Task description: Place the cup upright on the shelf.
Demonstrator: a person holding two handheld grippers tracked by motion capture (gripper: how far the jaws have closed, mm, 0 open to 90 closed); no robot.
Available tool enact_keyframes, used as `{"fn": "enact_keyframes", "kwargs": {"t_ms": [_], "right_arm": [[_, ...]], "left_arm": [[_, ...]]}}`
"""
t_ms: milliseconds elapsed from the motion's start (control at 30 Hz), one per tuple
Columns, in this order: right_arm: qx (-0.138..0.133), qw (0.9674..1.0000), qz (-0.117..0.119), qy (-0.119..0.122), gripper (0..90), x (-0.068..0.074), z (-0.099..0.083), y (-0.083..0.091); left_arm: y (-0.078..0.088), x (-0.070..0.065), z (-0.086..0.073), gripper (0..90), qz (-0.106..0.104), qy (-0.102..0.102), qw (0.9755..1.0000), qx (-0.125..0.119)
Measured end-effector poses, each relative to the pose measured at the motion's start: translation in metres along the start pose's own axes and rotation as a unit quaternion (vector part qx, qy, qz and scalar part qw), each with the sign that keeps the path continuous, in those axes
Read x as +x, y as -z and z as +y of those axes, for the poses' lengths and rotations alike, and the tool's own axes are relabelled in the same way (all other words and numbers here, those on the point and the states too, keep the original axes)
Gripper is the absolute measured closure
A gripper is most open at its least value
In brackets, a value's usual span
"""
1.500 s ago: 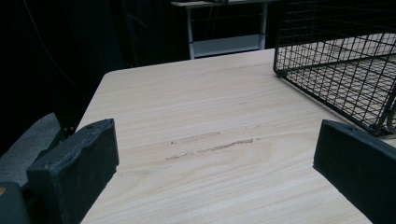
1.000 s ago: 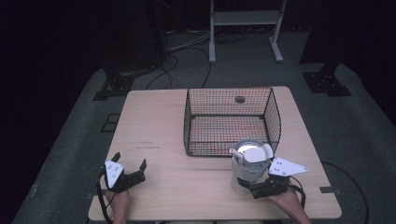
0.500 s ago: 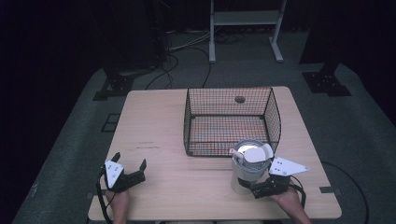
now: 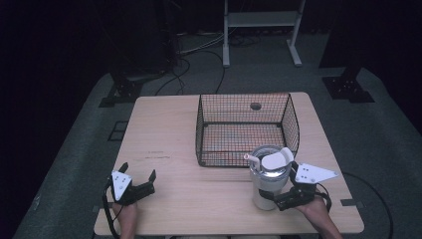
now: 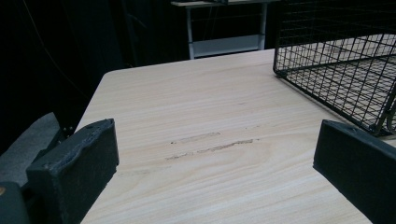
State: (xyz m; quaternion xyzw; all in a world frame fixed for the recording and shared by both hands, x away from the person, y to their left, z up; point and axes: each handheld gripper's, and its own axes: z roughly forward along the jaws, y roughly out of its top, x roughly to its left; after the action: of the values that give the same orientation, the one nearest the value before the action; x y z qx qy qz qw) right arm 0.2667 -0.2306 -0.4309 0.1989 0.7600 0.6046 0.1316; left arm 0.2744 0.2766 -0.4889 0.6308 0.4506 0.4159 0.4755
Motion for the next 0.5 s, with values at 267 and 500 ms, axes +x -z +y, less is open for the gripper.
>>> {"fn": "enact_keyframes", "kwargs": {"t_ms": [267,500], "right_arm": [[-0.004,0.9999,0.008,0.009,7.4,-0.003,0.015,0.005],[-0.015,0.9996,0.018,0.015,7.4,-0.007,0.039,0.006]], "left_arm": [[0.000,0.000,0.000,0.0,0.000,0.000,1.0000,0.000],[0.000,0.000,0.000,0.0,-0.001,0.000,1.0000,0.001]]}}
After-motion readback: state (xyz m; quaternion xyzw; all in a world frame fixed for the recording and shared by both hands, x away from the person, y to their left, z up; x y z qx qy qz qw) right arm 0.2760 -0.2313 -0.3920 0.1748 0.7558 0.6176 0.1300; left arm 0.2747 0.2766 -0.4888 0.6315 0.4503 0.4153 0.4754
